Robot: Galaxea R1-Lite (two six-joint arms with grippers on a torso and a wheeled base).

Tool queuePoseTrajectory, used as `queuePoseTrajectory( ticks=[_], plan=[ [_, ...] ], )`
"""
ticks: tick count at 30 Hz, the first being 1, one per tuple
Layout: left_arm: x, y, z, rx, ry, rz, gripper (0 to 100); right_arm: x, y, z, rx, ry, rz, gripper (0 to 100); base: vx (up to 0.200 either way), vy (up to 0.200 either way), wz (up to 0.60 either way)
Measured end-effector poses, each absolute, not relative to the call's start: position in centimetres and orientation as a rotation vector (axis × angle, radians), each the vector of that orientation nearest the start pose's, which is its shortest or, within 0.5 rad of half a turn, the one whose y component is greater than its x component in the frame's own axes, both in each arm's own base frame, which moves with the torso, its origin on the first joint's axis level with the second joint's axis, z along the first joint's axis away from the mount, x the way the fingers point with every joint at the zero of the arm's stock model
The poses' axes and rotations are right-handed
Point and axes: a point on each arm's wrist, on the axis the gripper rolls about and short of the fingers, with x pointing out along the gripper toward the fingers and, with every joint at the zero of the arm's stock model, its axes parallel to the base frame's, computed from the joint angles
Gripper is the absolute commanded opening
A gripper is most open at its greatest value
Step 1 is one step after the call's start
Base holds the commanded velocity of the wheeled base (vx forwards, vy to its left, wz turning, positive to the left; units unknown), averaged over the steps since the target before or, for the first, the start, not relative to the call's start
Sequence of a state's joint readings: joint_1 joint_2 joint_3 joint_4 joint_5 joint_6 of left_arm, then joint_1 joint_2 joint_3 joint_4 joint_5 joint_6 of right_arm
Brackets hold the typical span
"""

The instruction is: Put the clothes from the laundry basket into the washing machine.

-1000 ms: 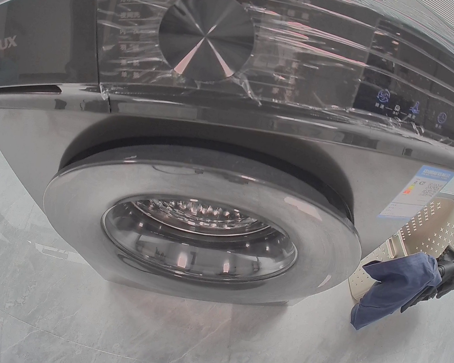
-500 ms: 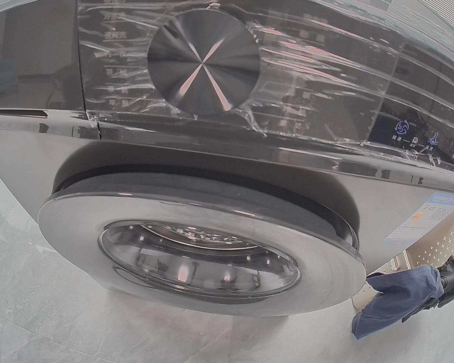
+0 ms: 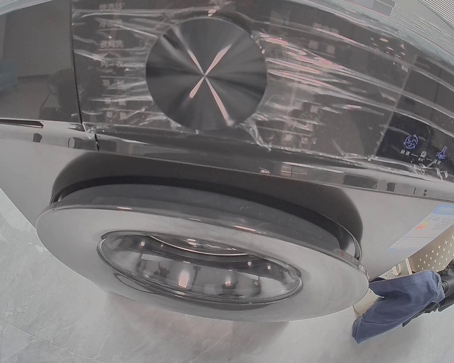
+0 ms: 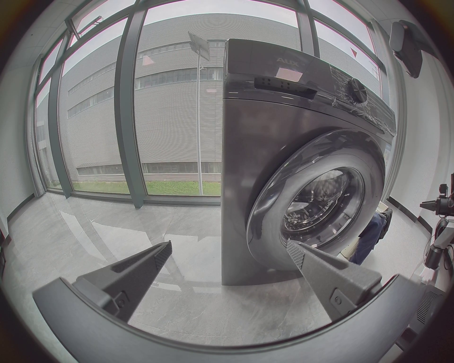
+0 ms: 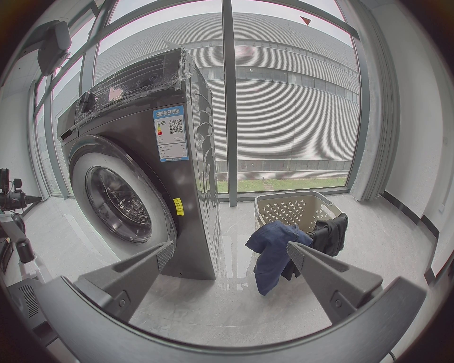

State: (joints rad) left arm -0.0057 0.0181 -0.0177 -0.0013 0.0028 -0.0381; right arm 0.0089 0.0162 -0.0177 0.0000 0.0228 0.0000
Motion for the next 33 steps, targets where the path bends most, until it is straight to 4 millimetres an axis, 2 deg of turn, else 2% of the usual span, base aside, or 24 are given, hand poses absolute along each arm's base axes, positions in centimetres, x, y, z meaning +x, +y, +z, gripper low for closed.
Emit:
queuePoseTrajectory(
  ticks=[4,7,21,27,33],
  plan=[
    [-2.27,0.02,8.09,-0.039,0.000,-0.003,100,-2.29,0.03,8.07,0.000,-0.001,0.031,100,0.000,0.000,0.00],
    [-2.27,0.02,8.09,-0.039,-0.001,-0.003,100,-2.29,0.03,8.07,0.000,-0.001,0.032,100,0.200,0.000,0.00],
    [-2.27,0.02,8.09,-0.038,-0.001,-0.003,100,-2.29,0.03,8.07,0.000,-0.001,0.032,100,0.000,0.000,0.00],
    [-2.27,0.02,8.09,-0.038,-0.001,-0.003,100,-2.29,0.03,8.07,0.000,-0.001,0.030,100,0.000,0.000,0.60],
    [-2.27,0.02,8.09,-0.039,0.000,-0.003,100,-2.29,0.03,8.07,0.000,-0.001,0.031,100,0.167,0.000,0.00]
  ],
)
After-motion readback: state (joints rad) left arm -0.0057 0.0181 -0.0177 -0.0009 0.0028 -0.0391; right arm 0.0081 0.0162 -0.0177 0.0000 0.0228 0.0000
